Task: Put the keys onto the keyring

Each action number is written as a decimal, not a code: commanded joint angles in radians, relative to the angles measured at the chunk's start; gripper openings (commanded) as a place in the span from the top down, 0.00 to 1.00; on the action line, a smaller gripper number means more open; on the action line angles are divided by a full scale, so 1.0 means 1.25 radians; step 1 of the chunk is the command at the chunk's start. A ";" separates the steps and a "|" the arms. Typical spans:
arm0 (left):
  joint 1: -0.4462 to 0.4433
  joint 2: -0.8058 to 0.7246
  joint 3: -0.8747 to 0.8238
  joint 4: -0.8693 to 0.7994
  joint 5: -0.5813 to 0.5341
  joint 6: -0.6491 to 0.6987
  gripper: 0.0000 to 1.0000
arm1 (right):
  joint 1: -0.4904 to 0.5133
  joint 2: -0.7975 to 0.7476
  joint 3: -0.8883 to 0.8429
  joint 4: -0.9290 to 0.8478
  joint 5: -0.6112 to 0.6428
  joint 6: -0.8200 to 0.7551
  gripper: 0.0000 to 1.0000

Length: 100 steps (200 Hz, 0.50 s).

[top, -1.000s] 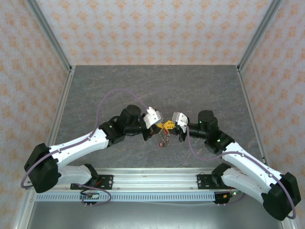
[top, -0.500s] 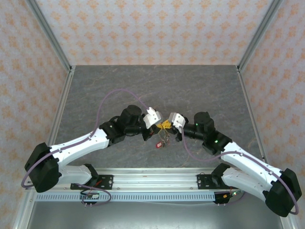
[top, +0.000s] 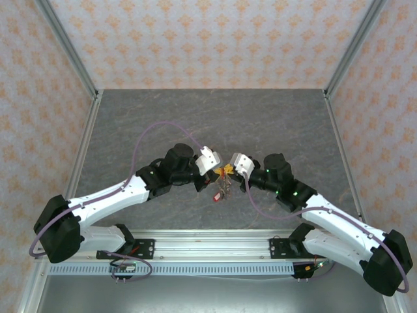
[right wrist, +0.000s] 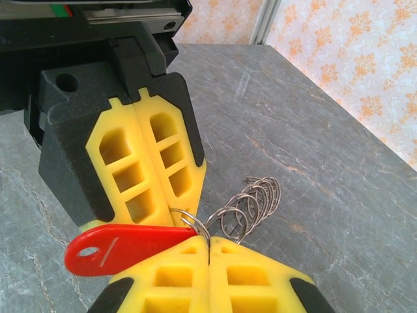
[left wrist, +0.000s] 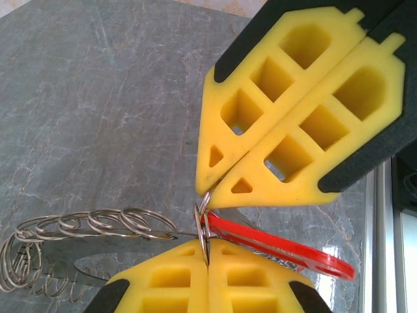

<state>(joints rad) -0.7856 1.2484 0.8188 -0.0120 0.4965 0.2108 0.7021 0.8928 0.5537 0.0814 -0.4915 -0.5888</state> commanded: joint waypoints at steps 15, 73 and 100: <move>-0.011 -0.008 0.037 0.018 0.045 0.031 1.00 | -0.007 -0.014 0.027 -0.051 0.101 -0.022 0.88; -0.011 -0.013 0.036 0.017 0.034 0.030 1.00 | -0.007 -0.072 0.022 -0.114 0.216 -0.062 0.70; -0.011 -0.015 0.040 0.013 0.032 0.030 1.00 | -0.008 -0.094 0.015 -0.130 0.229 -0.061 0.68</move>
<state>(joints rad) -0.7921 1.2484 0.8242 -0.0177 0.5159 0.2348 0.6937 0.8059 0.5598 -0.0360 -0.2768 -0.6525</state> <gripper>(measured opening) 0.040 0.317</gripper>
